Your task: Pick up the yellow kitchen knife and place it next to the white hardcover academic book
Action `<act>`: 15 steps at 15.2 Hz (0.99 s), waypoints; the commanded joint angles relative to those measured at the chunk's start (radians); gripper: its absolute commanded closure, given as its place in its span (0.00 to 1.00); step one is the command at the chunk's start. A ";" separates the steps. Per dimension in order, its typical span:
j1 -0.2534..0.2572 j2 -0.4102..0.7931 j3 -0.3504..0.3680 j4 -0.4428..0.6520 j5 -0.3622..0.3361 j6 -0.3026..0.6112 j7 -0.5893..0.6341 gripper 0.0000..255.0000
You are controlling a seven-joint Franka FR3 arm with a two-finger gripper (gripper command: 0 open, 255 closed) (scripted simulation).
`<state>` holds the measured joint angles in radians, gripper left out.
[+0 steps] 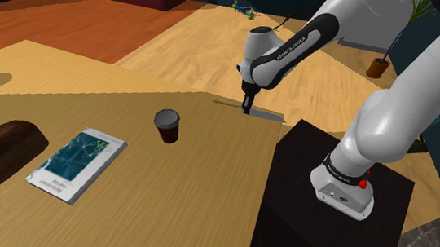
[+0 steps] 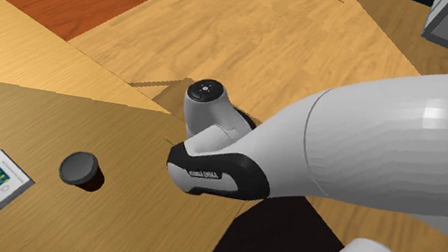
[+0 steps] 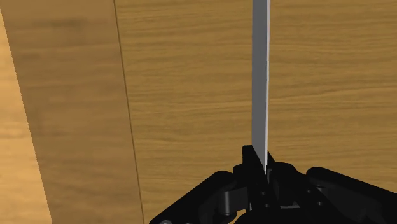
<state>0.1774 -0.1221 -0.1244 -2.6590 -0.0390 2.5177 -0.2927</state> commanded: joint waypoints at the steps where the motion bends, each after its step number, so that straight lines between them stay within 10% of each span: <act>1: -0.001 -0.028 0.001 0.007 -0.004 -0.035 0.002 1.00; 15: -0.005 -0.184 0.009 0.077 -0.016 -0.261 0.012 1.00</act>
<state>0.1726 -0.2959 -0.1158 -2.5878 -0.0542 2.2732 -0.2811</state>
